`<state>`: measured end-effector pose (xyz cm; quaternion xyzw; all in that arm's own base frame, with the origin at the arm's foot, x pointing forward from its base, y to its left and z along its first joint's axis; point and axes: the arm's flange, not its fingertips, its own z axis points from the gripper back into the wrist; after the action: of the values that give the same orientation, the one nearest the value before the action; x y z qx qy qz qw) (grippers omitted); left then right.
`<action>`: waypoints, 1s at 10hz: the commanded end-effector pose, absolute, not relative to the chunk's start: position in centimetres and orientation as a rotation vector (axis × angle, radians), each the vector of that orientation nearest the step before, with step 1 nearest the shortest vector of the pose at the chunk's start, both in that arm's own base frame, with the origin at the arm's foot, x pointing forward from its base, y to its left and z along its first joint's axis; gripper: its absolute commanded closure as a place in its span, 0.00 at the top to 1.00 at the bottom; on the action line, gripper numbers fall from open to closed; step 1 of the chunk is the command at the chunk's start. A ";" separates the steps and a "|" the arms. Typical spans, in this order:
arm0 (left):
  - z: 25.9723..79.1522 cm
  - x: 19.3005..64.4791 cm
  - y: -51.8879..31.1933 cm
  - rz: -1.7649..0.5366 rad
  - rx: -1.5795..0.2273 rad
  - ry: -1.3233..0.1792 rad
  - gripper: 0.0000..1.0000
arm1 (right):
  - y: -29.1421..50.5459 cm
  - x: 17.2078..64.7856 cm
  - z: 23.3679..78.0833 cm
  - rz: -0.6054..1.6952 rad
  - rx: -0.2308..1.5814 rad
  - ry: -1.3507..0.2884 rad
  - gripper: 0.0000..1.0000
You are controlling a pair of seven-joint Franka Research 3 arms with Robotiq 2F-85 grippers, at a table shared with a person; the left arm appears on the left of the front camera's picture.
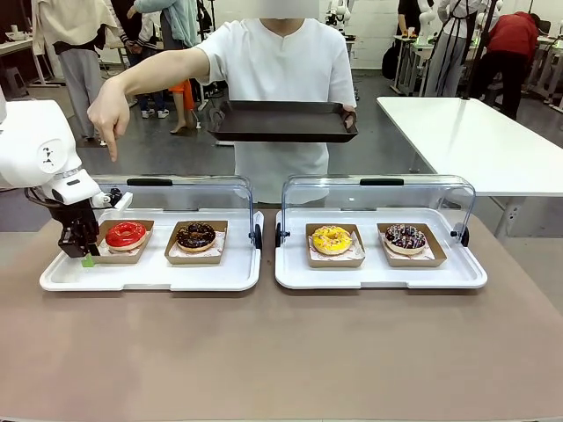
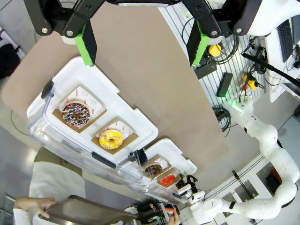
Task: Provide the desired donut to the person.
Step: Pick up and lift the Paper togo box containing the Donut pointed at by the person.
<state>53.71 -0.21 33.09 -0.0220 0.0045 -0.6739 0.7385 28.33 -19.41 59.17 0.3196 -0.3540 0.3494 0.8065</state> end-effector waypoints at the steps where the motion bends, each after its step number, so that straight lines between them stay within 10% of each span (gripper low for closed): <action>1: 33.3 53.2 0.0 -1.493 -0.020 0.009 0.00 | -19.4 28.3 59.2 0.756 0.693 -0.769 1.00; 10: 40.0 46.1 -0.1 -1.558 -0.007 -0.012 0.00 | -19.4 28.3 59.2 0.756 0.693 -0.769 1.00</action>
<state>49.04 -0.50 37.96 -0.0133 -0.0058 -0.6893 0.7244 28.35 -19.41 59.14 0.3197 -0.3536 0.3493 0.8067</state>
